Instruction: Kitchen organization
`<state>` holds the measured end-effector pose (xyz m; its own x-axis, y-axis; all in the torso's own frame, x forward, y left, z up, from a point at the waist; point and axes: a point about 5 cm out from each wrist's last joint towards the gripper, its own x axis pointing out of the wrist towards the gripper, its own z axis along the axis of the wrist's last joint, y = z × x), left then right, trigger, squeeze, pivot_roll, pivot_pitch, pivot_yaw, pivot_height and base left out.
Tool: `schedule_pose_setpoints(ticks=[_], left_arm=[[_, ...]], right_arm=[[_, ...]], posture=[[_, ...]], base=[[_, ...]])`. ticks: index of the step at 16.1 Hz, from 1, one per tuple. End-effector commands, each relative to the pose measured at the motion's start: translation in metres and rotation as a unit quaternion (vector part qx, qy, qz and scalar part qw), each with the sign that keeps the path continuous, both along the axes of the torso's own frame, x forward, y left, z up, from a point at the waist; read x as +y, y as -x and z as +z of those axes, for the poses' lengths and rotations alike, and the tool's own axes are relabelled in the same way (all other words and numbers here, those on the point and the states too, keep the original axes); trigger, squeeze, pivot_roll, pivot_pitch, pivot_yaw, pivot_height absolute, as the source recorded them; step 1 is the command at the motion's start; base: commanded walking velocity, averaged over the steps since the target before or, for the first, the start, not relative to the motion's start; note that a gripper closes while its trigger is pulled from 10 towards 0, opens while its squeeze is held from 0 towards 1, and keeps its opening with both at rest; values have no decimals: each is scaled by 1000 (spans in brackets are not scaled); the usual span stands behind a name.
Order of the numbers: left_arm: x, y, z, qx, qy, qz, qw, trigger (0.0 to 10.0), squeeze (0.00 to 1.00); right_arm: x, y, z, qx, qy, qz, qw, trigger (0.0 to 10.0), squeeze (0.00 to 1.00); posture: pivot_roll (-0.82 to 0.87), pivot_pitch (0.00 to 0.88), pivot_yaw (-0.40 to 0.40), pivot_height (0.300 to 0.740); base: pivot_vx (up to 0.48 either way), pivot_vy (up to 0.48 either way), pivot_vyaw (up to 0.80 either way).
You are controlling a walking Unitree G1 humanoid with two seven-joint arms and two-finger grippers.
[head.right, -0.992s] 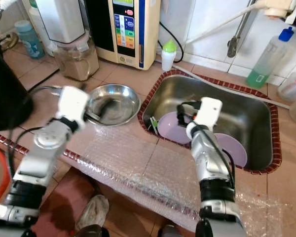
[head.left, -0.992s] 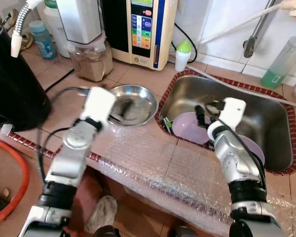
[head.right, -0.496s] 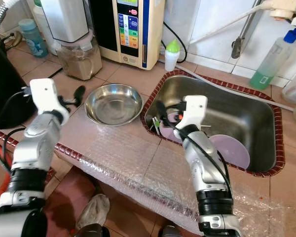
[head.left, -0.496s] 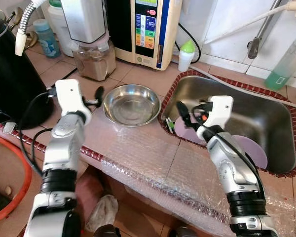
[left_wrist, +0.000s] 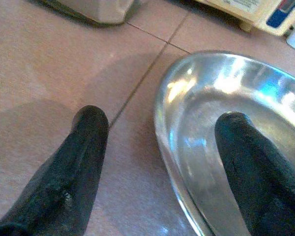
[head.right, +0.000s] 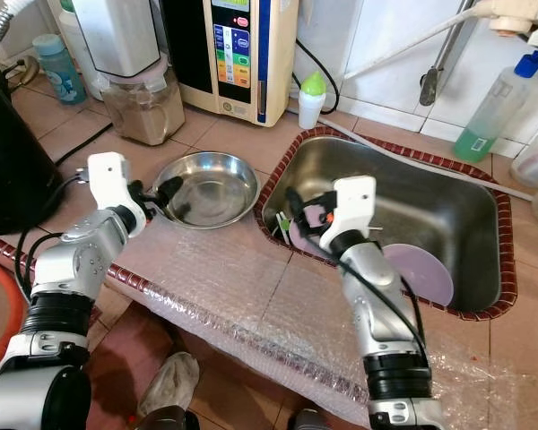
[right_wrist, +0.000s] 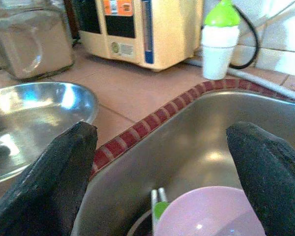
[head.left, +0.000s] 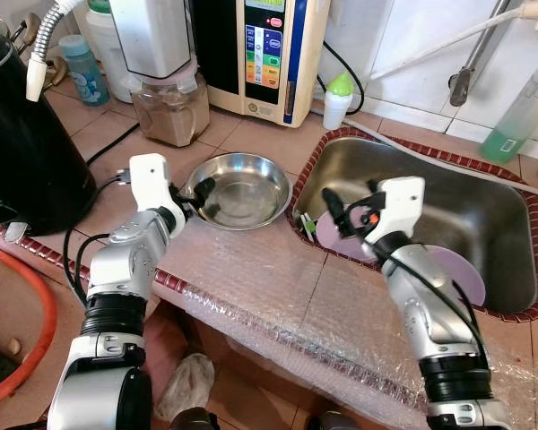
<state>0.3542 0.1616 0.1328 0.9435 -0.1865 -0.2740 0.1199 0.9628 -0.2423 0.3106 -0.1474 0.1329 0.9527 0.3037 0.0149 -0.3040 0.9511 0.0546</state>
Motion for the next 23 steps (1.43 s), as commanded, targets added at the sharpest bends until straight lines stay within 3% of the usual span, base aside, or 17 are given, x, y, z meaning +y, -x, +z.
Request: schedule_pose_setpoints(ticks=[1, 4, 7, 11, 14, 16, 20, 23], left_arm=[[-1, 1, -5, 15, 2, -9, 1000, 0, 0], [-2, 5, -10, 32, -7, -32, 999, 0, 0], [1, 11, -14, 36, -15, -66, 997, 0, 0], [13, 9, -13, 19, -12, -37, 999, 0, 0], [8, 10, -12, 6, 10, -47, 999, 0, 0], [4, 11, -14, 20, 47, -48, 998, 0, 0], [8, 11, -13, 23, 53, -39, 998, 0, 0], [9, 8, -9, 0, 53, -26, 998, 0, 0]], right_arm=[[3, 2, 5, -13, 6, 7, 1000, 10000, 0], [11, 5, 5, -17, 12, 39, 999, 10000, 0], [23, 15, 5, 1, -8, 138, 990, 10000, 0], [22, 14, 4, 3, -2, 137, 991, 10000, 0], [27, 18, 2, 9, -6, 147, 989, 10000, 0], [27, 17, 1, 10, -4, 147, 989, 10000, 0], [27, 16, 1, 13, -3, 149, 989, 10000, 0], [27, 17, 0, 16, -3, 155, 988, 10000, 0]], posture=[[-77, 24, 17, 740], [-74, 25, 17, 740], [-74, 27, 16, 740], [-73, 27, 17, 740], [-74, 27, 15, 740], [-74, 27, 15, 740], [-71, 26, 14, 740], [-71, 26, 13, 740]], base=[[0, 0, 0], [0, 0, 0], [0, 0, 0], [0, 0, 0], [0, 0, 0], [0, 0, 0], [0, 0, 0], [0, 0, 0]])
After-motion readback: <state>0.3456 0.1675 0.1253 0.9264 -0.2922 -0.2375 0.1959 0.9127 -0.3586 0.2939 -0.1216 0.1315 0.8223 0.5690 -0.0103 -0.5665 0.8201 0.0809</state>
